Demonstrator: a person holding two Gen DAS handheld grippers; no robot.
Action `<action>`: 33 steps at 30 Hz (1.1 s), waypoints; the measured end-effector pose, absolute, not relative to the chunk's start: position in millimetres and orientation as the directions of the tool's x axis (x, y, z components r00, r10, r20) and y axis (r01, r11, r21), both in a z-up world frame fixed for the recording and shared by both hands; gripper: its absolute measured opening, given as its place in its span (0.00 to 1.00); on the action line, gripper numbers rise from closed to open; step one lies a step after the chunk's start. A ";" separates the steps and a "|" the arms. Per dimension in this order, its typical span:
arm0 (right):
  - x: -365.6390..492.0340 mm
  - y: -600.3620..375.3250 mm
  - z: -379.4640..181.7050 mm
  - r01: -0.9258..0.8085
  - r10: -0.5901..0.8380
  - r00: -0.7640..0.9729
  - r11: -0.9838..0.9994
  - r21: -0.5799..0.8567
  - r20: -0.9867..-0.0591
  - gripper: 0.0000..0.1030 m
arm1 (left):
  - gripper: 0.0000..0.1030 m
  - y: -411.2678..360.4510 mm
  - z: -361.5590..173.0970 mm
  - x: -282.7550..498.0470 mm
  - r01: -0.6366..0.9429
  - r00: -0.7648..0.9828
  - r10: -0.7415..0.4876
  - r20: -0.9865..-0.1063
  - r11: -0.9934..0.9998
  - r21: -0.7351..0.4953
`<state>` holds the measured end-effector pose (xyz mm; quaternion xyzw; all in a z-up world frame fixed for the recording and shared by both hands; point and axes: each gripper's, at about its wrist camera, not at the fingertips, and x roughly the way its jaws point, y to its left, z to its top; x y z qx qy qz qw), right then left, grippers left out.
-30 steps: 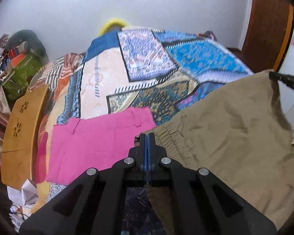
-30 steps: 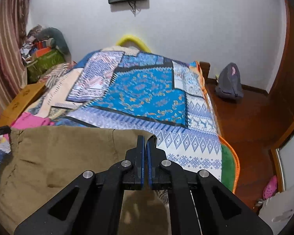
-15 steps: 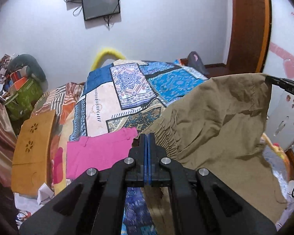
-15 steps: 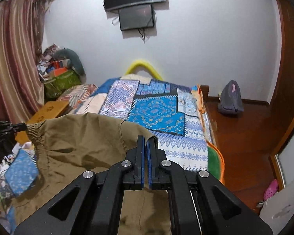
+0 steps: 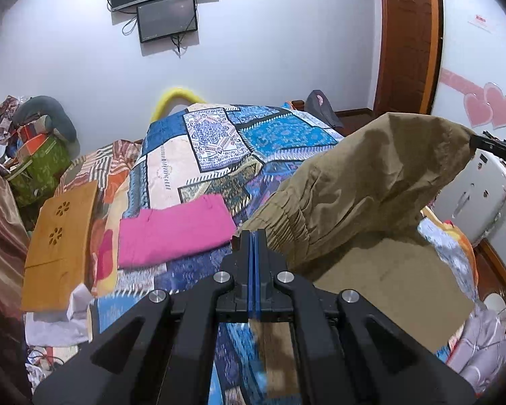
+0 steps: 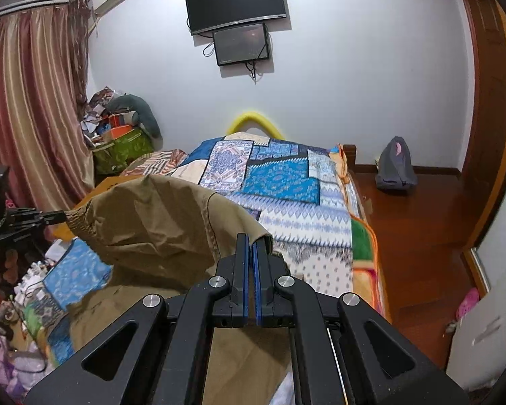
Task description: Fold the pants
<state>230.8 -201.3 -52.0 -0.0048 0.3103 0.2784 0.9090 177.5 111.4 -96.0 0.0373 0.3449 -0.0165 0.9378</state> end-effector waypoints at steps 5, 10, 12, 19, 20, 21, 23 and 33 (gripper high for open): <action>195.0 -204.1 -61.4 -0.524 0.509 0.622 0.835 0.166 -0.595 0.02 | 0.00 110.2 -98.4 140.8 0.067 0.769 -0.020 -0.639 0.996 0.050; 172.0 -212.7 -79.1 -0.503 0.519 0.600 0.836 0.218 -0.609 0.02 | 0.00 111.0 -117.5 122.9 0.068 0.730 -0.028 -0.683 0.997 0.032; 163.0 -214.6 -88.6 -0.495 0.519 0.589 0.838 0.231 -0.620 0.02 | 0.00 113.3 -126.4 119.3 0.063 0.714 -0.037 -0.700 0.998 0.012; 138.6 -220.0 -121.5 -0.466 0.485 0.567 0.855 0.226 -0.666 0.02 | 0.02 116.9 -158.6 115.5 0.046 0.652 -0.066 -0.755 0.998 -0.048; 136.3 -221.7 -124.8 -0.459 0.477 0.570 0.860 0.222 -0.669 0.03 | 0.02 117.6 -163.6 116.3 0.041 0.642 -0.066 -0.764 0.998 -0.051; 132.2 -223.0 -127.6 -0.455 0.473 0.570 0.863 0.221 -0.672 0.03 | 0.03 118.2 -169.6 117.1 0.037 0.631 -0.070 -0.773 0.997 -0.061; 131.8 -226.0 -136.5 -0.443 0.471 0.566 0.866 0.232 -0.677 0.03 | 0.14 118.7 -178.2 118.4 0.038 0.615 -0.091 -0.783 0.996 -0.086; 124.2 -230.8 -181.9 -0.402 0.419 0.501 0.888 0.225 -0.757 0.04 | 0.72 114.8 -199.6 113.6 0.019 0.619 -0.027 -0.785 1.000 -0.020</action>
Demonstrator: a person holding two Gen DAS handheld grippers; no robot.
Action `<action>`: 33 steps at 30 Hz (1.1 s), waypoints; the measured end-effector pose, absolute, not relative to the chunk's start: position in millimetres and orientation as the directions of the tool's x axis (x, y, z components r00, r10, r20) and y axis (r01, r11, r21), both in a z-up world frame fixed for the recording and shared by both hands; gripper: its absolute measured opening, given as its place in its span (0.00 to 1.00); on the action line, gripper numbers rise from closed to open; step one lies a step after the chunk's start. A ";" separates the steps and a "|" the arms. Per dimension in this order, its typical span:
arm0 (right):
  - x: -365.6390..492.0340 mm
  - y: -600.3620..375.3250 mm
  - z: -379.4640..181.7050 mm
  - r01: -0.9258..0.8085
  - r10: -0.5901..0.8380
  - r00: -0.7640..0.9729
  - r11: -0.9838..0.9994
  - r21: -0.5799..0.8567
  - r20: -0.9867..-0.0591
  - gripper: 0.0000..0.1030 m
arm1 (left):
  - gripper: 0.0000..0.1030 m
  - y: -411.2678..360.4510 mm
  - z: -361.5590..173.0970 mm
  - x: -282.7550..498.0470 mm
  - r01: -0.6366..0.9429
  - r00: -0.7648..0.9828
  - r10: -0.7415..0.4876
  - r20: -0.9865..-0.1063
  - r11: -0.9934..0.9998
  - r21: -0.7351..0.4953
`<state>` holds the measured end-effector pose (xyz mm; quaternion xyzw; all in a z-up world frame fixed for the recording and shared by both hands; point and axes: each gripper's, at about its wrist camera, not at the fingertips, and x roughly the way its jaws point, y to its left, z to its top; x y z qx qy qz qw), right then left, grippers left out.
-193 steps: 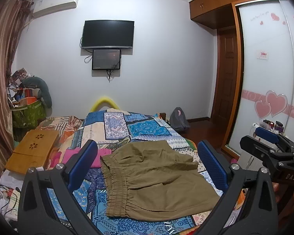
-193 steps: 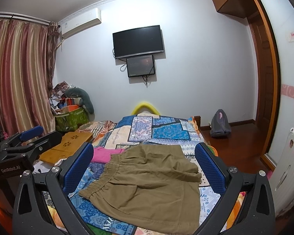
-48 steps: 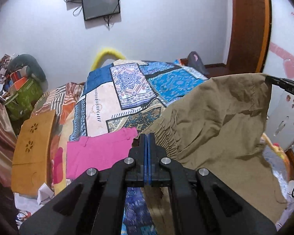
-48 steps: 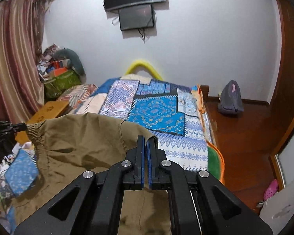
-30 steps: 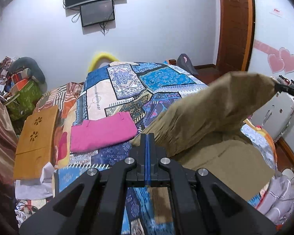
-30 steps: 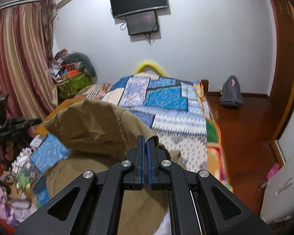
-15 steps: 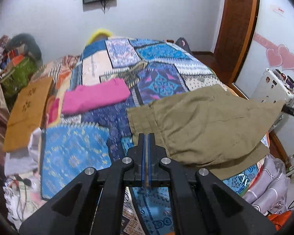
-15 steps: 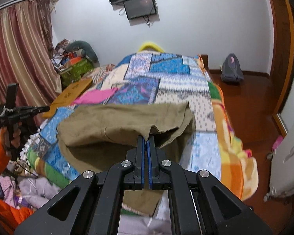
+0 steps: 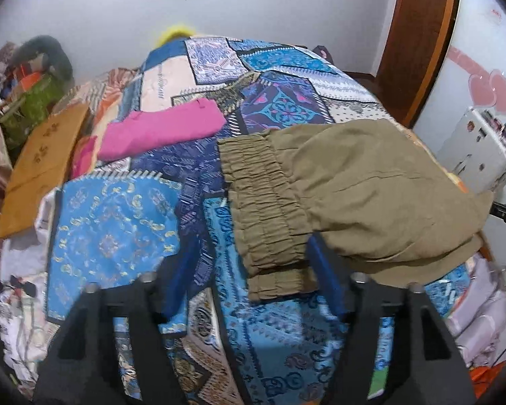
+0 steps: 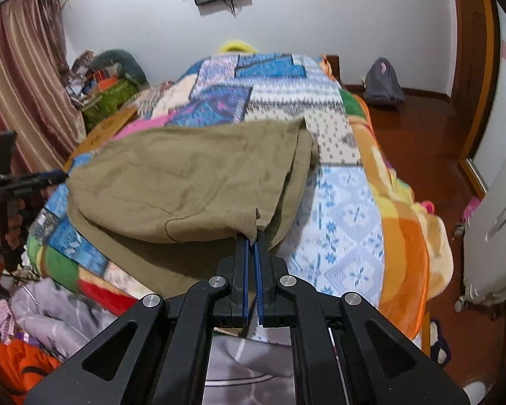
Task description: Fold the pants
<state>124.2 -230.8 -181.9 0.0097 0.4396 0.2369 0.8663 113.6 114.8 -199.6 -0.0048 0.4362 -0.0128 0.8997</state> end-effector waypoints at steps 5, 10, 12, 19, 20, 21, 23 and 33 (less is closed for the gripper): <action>122.0 -231.8 -202.7 -0.385 0.417 0.431 0.887 0.255 -0.800 0.05 | 0.73 114.4 -204.3 117.4 0.053 0.612 -0.060 -0.789 0.998 -0.034; 113.0 -231.0 -193.3 -0.391 0.376 0.416 0.896 0.210 -0.828 0.16 | 0.73 116.0 -196.5 117.1 0.044 0.606 -0.063 -0.793 0.998 -0.045; 109.3 -231.2 -183.3 -0.399 0.366 0.441 0.898 0.186 -0.820 0.24 | 0.73 112.8 -189.0 112.1 0.046 0.616 -0.059 -0.785 0.998 -0.039; 96.0 -216.3 -138.2 -0.460 0.407 0.510 0.873 0.159 -0.758 0.27 | 0.73 81.3 -177.5 96.5 0.123 0.636 -0.064 -0.769 0.992 0.019; 95.0 -209.0 -133.0 -0.481 0.431 0.506 0.860 0.170 -0.747 0.27 | 0.73 76.6 -178.9 96.5 0.138 0.631 -0.066 -0.773 0.990 0.028; 96.3 -201.2 -130.3 -0.497 0.446 0.502 0.850 0.175 -0.741 0.27 | 0.73 69.4 -182.0 97.0 0.163 0.622 -0.067 -0.780 0.986 0.046; 99.7 -184.9 -128.0 -0.532 0.471 0.490 0.828 0.177 -0.733 0.27 | 0.73 58.4 -188.6 98.5 0.186 0.606 -0.045 -0.794 0.979 0.087; 115.1 -123.1 -147.8 -0.643 0.539 0.387 0.739 0.201 -0.748 0.30 | 0.89 18.7 -210.5 110.5 0.236 0.609 0.096 -0.787 0.926 0.296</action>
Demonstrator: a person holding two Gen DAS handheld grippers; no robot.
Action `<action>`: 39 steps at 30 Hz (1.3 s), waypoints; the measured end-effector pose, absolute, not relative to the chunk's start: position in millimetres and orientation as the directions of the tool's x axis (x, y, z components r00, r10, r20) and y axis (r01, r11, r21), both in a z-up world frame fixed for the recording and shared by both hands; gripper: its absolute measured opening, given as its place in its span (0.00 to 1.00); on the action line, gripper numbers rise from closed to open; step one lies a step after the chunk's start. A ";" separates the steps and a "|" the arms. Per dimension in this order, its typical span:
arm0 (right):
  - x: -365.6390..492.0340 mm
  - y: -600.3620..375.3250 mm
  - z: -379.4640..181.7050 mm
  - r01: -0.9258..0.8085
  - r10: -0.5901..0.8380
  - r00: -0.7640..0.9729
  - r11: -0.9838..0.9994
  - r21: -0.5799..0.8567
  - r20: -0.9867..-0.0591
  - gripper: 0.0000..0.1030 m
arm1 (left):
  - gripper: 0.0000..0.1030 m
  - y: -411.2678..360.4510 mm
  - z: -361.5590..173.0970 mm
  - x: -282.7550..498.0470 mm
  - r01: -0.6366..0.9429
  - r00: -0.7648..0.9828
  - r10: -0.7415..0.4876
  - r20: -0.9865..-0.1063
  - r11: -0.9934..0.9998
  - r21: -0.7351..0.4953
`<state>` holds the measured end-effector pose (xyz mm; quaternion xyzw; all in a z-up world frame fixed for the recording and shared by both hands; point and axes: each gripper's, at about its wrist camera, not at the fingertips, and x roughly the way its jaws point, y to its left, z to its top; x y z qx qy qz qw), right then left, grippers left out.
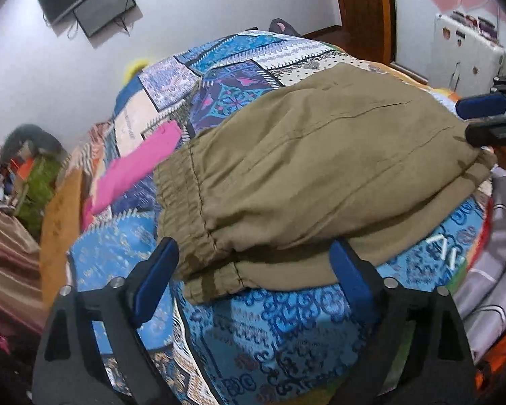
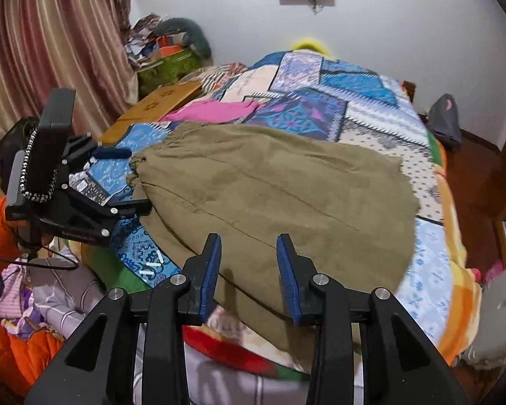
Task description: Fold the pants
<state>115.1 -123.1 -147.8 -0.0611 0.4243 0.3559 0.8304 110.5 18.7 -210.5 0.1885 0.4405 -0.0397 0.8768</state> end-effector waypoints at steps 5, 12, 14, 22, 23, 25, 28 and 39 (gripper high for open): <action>118.4 -115.0 -151.6 -0.642 0.558 0.356 0.729 0.238 -0.749 0.30 | 0.89 6.5 -202.8 113.1 0.235 0.673 0.131 -0.728 0.895 0.378; 108.9 -94.1 -141.1 -0.695 0.561 0.382 0.698 0.172 -0.734 0.49 | 0.52 -6.1 -190.2 120.1 0.294 0.689 0.055 -0.723 0.890 0.348; 109.1 -86.2 -144.1 -0.702 0.544 0.384 0.697 0.147 -0.746 0.50 | 0.45 -7.1 -187.8 121.7 0.302 0.685 0.037 -0.727 0.894 0.330; 110.4 -76.2 -152.9 -0.707 0.529 0.399 0.698 0.116 -0.749 0.27 | 0.13 -10.2 -171.9 112.2 0.300 0.729 -0.004 -0.684 0.901 0.315; 110.6 -76.0 -153.5 -0.707 0.528 0.399 0.698 0.116 -0.750 0.22 | 0.13 -10.8 -169.8 110.7 0.305 0.730 -0.013 -0.684 0.901 0.308; 109.3 -76.9 -152.1 -0.705 0.533 0.415 0.700 0.109 -0.738 0.14 | 0.12 -12.1 -168.8 109.7 0.312 0.729 -0.020 -0.684 0.900 0.305; 105.6 -76.8 -147.0 -0.712 0.536 0.427 0.696 0.094 -0.729 0.09 | 0.11 -13.7 -168.2 106.1 0.315 0.730 -0.016 -0.683 0.895 0.315; 83.9 -87.3 -135.2 -0.745 0.559 0.406 0.661 0.093 -0.723 0.07 | 0.11 -14.0 -169.0 79.7 0.370 0.688 -0.071 -0.722 0.890 0.265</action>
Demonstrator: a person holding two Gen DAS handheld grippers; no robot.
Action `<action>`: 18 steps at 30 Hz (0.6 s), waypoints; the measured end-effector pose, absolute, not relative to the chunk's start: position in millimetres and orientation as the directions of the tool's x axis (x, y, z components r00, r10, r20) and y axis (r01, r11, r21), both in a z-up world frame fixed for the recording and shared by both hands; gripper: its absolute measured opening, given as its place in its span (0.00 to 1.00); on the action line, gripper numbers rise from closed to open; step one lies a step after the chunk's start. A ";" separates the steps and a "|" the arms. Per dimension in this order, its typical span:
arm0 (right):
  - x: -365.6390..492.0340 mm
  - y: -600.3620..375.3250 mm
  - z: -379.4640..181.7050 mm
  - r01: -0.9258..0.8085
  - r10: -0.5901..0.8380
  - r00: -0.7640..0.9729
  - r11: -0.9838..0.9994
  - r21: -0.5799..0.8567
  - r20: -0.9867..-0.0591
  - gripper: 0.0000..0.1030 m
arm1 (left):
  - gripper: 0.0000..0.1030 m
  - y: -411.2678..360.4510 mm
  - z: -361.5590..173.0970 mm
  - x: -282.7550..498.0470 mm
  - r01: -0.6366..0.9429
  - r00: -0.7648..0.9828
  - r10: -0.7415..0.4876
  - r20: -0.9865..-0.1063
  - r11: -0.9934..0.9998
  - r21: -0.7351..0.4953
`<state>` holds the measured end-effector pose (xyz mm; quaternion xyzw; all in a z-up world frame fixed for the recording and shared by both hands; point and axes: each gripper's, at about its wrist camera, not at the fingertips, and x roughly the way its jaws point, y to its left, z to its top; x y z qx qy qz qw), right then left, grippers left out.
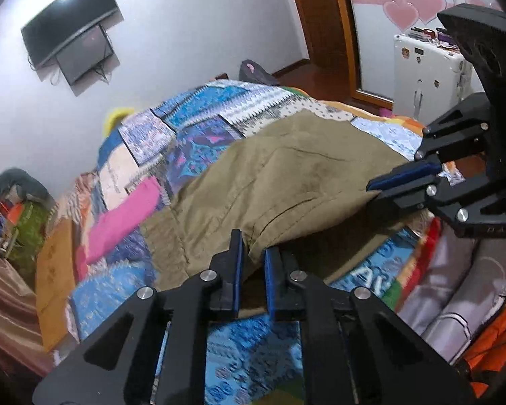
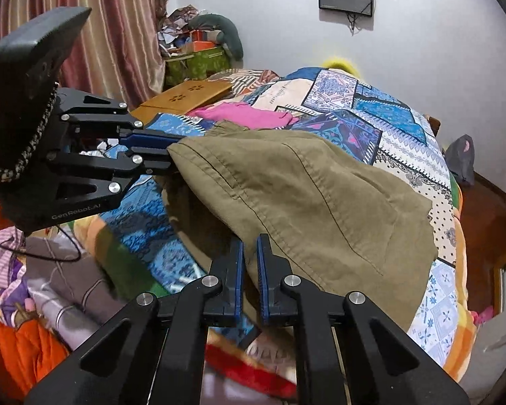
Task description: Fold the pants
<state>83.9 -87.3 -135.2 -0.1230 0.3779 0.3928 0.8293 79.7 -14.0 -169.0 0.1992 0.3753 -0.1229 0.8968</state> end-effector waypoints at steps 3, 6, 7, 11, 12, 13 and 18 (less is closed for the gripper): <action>86.3 -91.6 -141.3 -0.729 0.560 0.371 0.670 0.141 -0.741 0.11 | 0.16 -12.9 -177.6 77.7 0.371 0.653 -0.076 -0.753 0.900 0.231; 87.9 -97.7 -139.6 -0.708 0.557 0.361 0.685 0.169 -0.748 0.15 | 0.17 -9.8 -180.6 74.5 0.355 0.634 -0.072 -0.770 0.912 0.206; 87.0 -100.5 -136.7 -0.705 0.562 0.363 0.687 0.174 -0.743 0.15 | 0.19 -6.8 -178.7 72.4 0.351 0.631 -0.082 -0.771 0.917 0.190; 85.4 -115.6 -118.2 -0.693 0.584 0.401 0.697 0.184 -0.705 0.25 | 0.24 12.1 -163.7 64.9 0.328 0.628 -0.129 -0.767 0.938 0.110; 86.5 -120.0 -113.1 -0.684 0.591 0.418 0.704 0.189 -0.690 0.28 | 0.24 18.1 -158.4 63.8 0.314 0.635 -0.135 -0.761 0.945 0.094; 88.5 -123.6 -109.8 -0.676 0.595 0.431 0.711 0.194 -0.679 0.29 | 0.24 23.1 -154.1 63.9 0.300 0.641 -0.136 -0.755 0.950 0.084; 106.6 -126.9 -112.9 -0.625 0.592 0.460 0.745 0.233 -0.662 0.29 | 0.27 50.6 -141.5 79.2 0.207 0.668 -0.132 -0.733 0.978 0.012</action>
